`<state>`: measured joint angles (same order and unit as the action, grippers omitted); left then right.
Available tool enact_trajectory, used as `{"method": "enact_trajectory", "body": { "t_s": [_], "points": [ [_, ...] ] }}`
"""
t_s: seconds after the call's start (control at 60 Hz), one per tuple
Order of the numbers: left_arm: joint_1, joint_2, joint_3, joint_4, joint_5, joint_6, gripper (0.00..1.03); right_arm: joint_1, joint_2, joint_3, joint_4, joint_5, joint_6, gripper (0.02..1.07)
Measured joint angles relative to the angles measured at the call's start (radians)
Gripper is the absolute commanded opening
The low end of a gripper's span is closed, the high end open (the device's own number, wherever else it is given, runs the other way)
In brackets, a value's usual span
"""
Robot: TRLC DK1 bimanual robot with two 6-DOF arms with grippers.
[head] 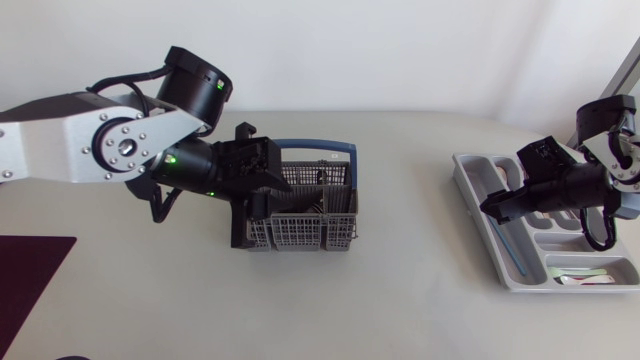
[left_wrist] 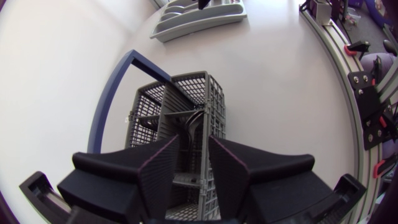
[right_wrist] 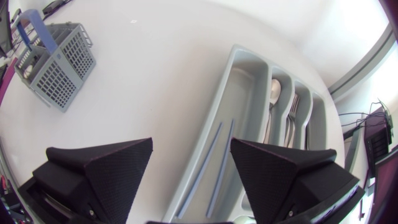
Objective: Sort the cutlery from the basket into the organizer compartments.
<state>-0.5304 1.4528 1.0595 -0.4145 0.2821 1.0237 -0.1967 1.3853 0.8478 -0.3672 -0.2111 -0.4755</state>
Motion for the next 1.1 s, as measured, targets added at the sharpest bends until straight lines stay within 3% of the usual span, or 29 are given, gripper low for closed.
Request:
{"method": "enact_trajectory", "body": {
  "t_s": [0.6, 1.1],
  "points": [
    [0.015, 0.146, 0.066, 0.082, 0.0, 0.182, 0.46, 0.317, -0.089, -0.045, -0.003, 0.056, 0.091, 1.0],
    [0.016, 0.198, 0.079, 0.102, 0.012, 0.261, 0.43, 0.408, -0.054, -0.044, 0.01, 0.063, 0.133, 0.99]
  ]
}}
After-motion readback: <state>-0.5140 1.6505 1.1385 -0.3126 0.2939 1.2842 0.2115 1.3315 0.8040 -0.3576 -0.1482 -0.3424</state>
